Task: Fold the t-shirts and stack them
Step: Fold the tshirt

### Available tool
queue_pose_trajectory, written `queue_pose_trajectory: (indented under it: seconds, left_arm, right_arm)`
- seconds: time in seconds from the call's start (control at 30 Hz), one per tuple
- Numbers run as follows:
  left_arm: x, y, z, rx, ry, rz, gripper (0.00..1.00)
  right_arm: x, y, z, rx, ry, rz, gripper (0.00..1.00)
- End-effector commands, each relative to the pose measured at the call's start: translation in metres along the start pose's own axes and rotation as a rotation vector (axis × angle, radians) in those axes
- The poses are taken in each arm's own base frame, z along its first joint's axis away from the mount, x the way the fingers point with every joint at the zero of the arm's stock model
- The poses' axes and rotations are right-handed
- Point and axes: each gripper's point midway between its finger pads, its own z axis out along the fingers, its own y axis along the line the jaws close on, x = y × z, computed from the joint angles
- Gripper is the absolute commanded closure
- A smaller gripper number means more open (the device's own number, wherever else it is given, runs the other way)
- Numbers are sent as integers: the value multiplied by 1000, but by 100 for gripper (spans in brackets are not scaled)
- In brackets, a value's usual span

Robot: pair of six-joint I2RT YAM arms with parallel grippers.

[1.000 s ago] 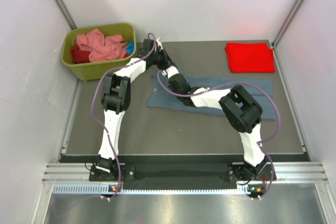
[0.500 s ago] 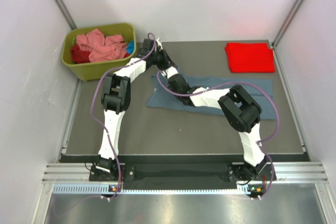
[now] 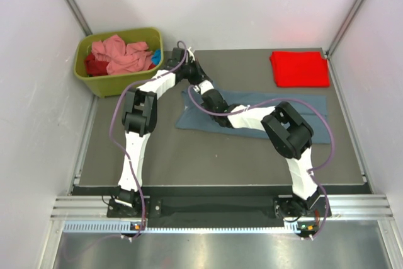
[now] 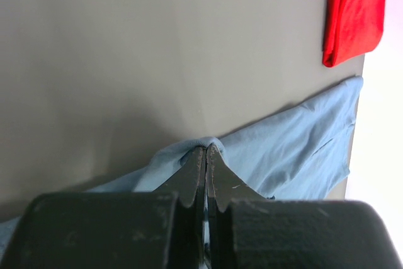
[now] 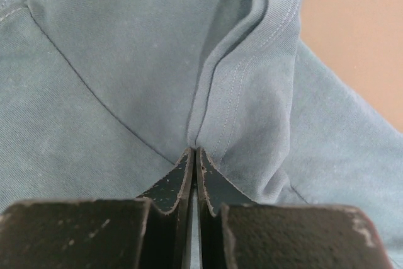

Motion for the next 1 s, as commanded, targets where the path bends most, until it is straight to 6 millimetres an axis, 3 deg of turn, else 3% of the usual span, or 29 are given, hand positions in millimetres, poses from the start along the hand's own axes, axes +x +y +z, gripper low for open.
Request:
queue_pose_trajectory:
  seconds: [0.0,0.13,0.17,0.2,0.43,0.97]
  left_arm:
    - [-20,-15,-8,5,-41,2,100]
    - [-21,-13,-19,-65,-43,-14,100]
    - [-20,-10,-22,-84,-38,-19,100]
    - [-18,-9,-24,-94,-34,-18,100]
    - [-7,1,-37,-167,28,-62,100]
    - [11,-1,-86,-301,106,-99,100]
  right_arm:
    - [-26,-12,-20,34,-67,15,100]
    - [-32,-24,-37,47,-96,19,100]
    - [-43,-29,-46,51,-135,28,100]
    - [-36,-31,-48,52,-130,23,100]
    - [-38,-46,-65,64,-182,32,100]
    - [-36,-47,-87,-2,-242,52,100]
